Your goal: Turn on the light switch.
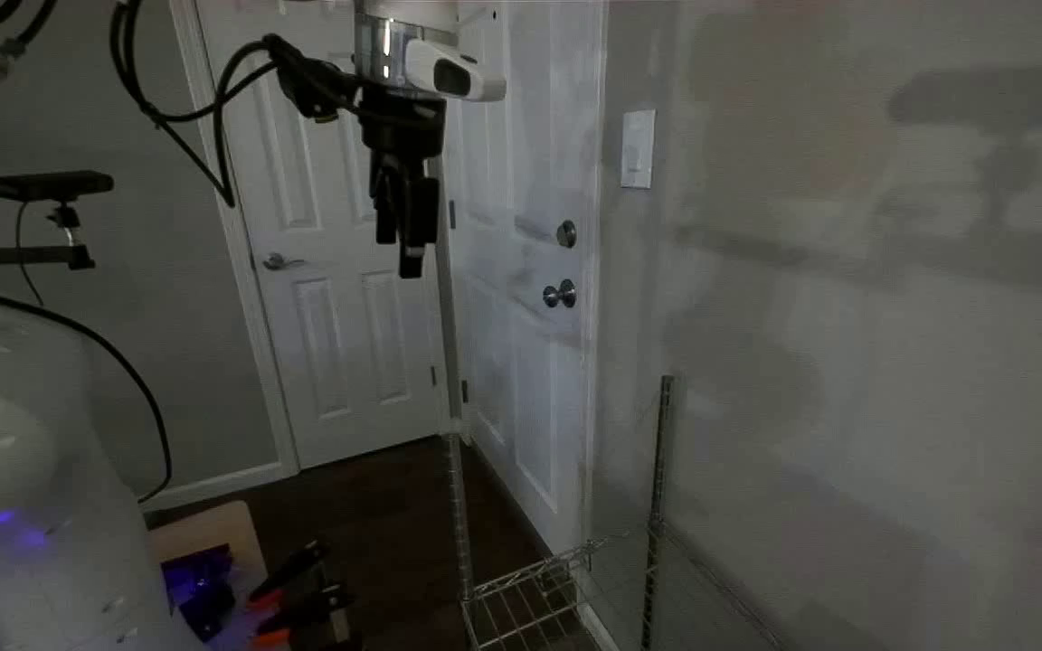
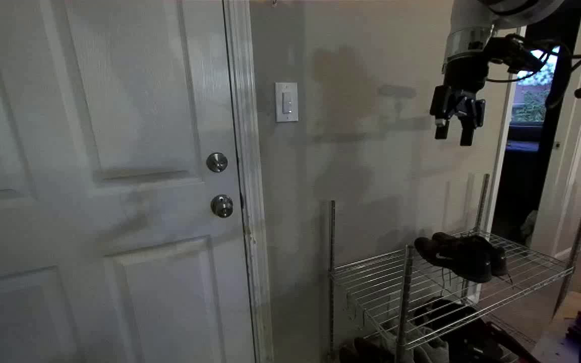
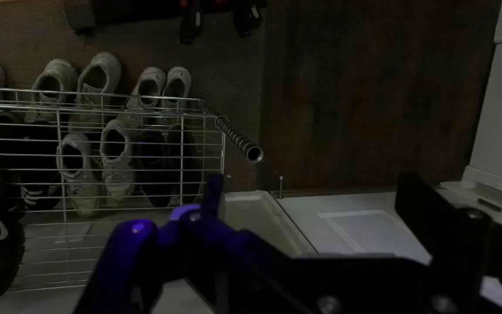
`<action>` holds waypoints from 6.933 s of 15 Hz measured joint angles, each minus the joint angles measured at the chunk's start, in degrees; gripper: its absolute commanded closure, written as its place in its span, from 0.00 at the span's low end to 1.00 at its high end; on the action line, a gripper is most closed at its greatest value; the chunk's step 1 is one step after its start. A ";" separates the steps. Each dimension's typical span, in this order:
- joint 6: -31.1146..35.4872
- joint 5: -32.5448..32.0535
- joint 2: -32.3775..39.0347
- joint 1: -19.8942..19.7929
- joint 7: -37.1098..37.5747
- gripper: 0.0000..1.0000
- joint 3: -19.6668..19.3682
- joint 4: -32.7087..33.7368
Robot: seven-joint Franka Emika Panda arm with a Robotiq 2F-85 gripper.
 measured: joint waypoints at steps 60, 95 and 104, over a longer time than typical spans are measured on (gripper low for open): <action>91.71 8.33 16.96 26.91 -20.45 0.97 -5.06 -16.63; 104.48 9.56 50.95 28.60 -10.86 0.96 -11.51 29.20; 104.89 12.87 52.72 34.68 -10.88 0.97 -17.09 29.42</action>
